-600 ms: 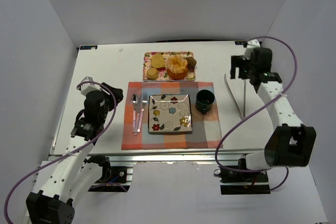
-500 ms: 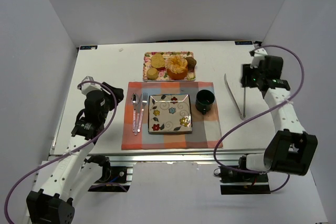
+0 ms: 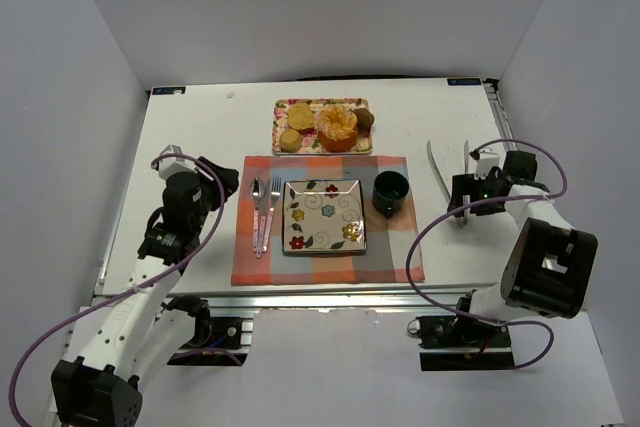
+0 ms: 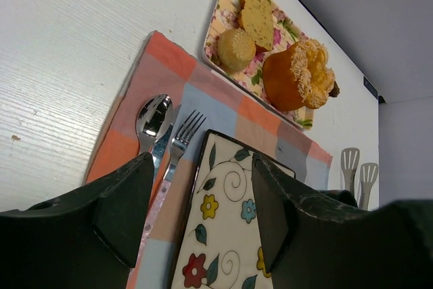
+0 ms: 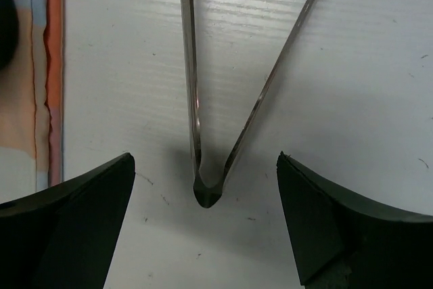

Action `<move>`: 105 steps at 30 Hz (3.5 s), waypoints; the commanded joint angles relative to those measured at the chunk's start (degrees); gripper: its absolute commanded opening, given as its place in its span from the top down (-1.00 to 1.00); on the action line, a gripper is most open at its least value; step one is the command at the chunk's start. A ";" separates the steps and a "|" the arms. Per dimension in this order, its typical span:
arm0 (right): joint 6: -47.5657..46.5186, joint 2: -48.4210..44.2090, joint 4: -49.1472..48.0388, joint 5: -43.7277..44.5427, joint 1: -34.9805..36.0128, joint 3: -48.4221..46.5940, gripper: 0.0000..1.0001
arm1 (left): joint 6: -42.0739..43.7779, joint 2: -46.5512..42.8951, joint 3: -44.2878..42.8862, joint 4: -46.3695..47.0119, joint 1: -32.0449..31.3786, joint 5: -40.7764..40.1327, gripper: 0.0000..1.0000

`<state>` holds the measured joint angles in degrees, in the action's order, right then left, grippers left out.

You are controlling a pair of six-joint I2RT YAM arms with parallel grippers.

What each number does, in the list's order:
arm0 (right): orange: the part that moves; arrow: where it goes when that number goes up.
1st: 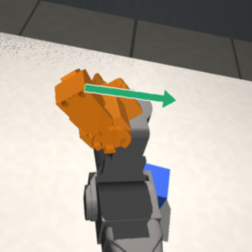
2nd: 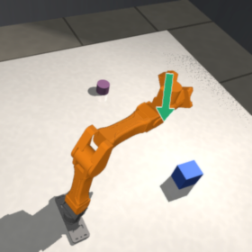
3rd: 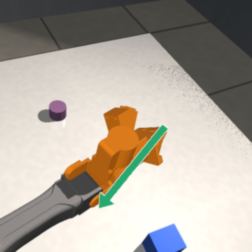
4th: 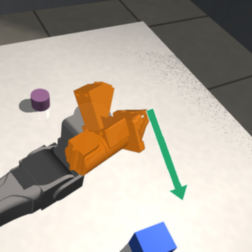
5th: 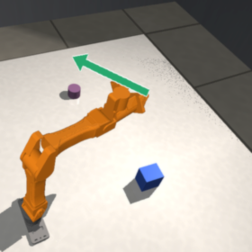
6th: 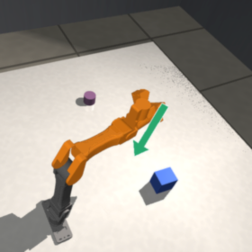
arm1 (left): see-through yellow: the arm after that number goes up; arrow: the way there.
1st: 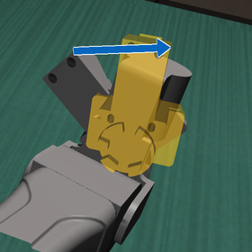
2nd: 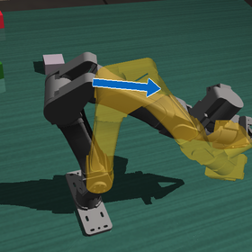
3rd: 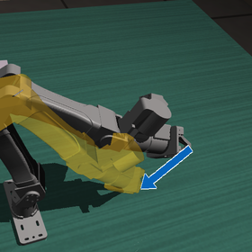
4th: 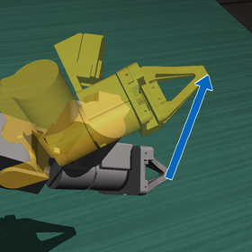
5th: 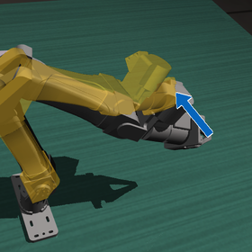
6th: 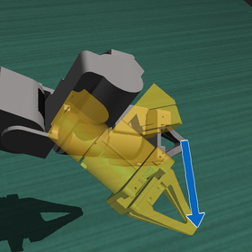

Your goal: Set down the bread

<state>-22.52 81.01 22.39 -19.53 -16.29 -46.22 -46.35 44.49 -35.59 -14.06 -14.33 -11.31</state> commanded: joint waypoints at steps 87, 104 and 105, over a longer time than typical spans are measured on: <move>-35.66 42.56 8.98 27.70 53.65 -67.69 0.12 | -0.67 -5.55 3.87 -4.04 0.18 -4.60 -0.39; -33.47 41.59 9.42 30.42 54.61 -69.00 0.10 | -1.20 -5.99 4.22 -3.87 0.26 -4.51 -0.39; -33.20 41.59 9.42 30.69 54.79 -69.10 0.10 | -1.20 -5.91 4.22 -3.78 0.26 -4.51 -0.39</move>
<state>-57.19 124.14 32.16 9.56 37.93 -112.01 -47.13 39.40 -32.18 -17.98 -14.33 -15.51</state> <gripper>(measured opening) 0.450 0.696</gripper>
